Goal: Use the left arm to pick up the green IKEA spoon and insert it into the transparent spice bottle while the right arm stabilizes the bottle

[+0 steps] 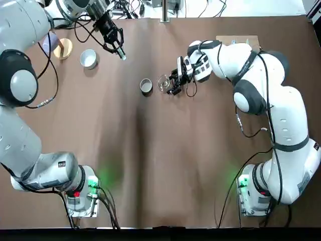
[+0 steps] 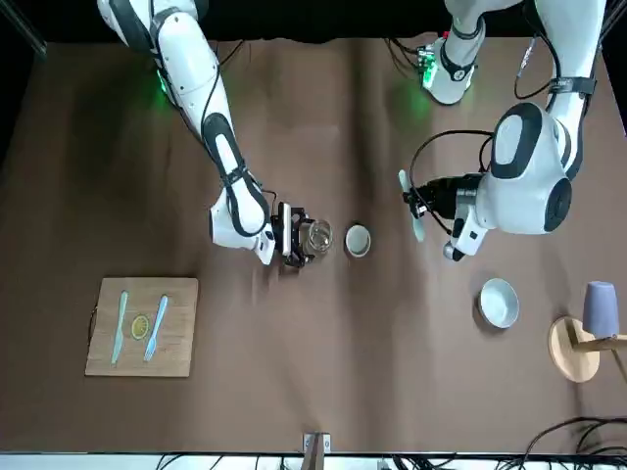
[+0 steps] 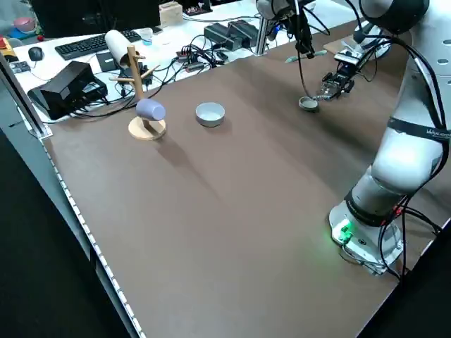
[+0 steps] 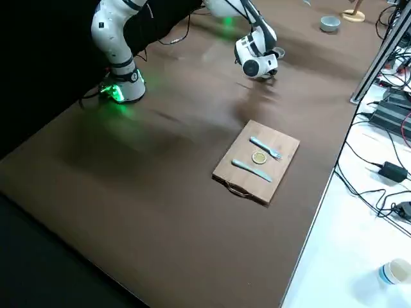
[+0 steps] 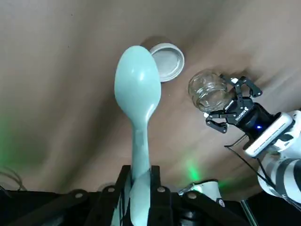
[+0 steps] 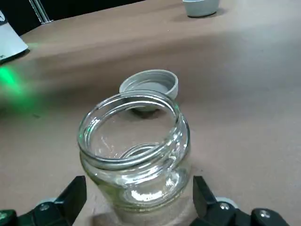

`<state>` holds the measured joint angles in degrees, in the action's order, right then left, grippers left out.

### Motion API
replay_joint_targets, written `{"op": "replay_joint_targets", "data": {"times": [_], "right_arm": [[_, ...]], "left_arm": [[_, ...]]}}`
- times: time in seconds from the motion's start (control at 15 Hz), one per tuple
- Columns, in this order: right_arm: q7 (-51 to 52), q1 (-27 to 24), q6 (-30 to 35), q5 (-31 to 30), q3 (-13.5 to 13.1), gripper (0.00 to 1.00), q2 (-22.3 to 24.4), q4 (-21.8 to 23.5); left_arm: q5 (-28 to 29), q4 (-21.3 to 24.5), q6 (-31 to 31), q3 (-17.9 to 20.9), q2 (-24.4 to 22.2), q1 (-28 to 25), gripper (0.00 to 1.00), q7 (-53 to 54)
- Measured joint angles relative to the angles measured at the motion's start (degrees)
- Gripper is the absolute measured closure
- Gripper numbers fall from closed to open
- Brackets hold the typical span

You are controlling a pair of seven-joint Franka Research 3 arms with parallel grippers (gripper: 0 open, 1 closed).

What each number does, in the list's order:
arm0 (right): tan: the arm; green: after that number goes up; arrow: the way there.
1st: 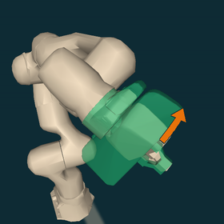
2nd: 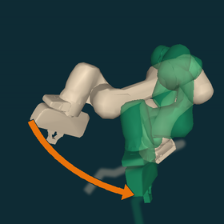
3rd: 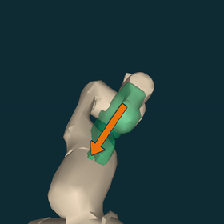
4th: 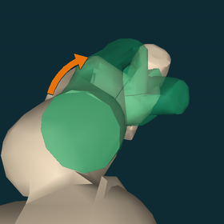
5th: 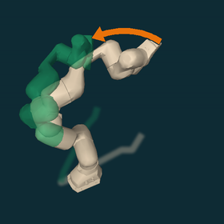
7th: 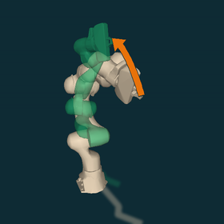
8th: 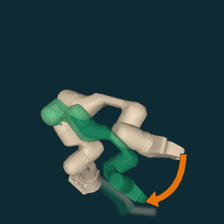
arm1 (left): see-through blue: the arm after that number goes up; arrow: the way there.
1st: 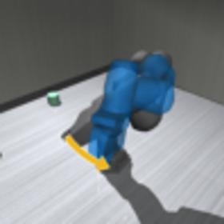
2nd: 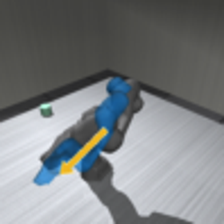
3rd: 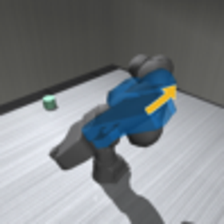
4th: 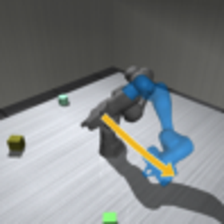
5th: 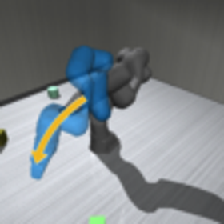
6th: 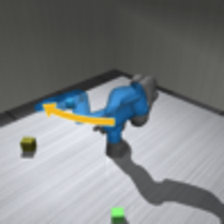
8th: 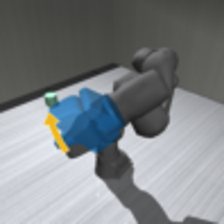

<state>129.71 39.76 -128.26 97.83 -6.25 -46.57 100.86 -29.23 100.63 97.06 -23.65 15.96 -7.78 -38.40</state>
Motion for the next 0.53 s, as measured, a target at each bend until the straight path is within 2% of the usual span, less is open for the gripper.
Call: {"op": "replay_joint_targets", "data": {"times": [0.53], "right_arm": [[0.01,-0.02,0.84,0.00,-0.05,0.00,-0.21,-0.95]], "left_arm": [[-1.28,-1.39,-2.09,-0.09,0.15,0.10,0.80,-3.91]]}}
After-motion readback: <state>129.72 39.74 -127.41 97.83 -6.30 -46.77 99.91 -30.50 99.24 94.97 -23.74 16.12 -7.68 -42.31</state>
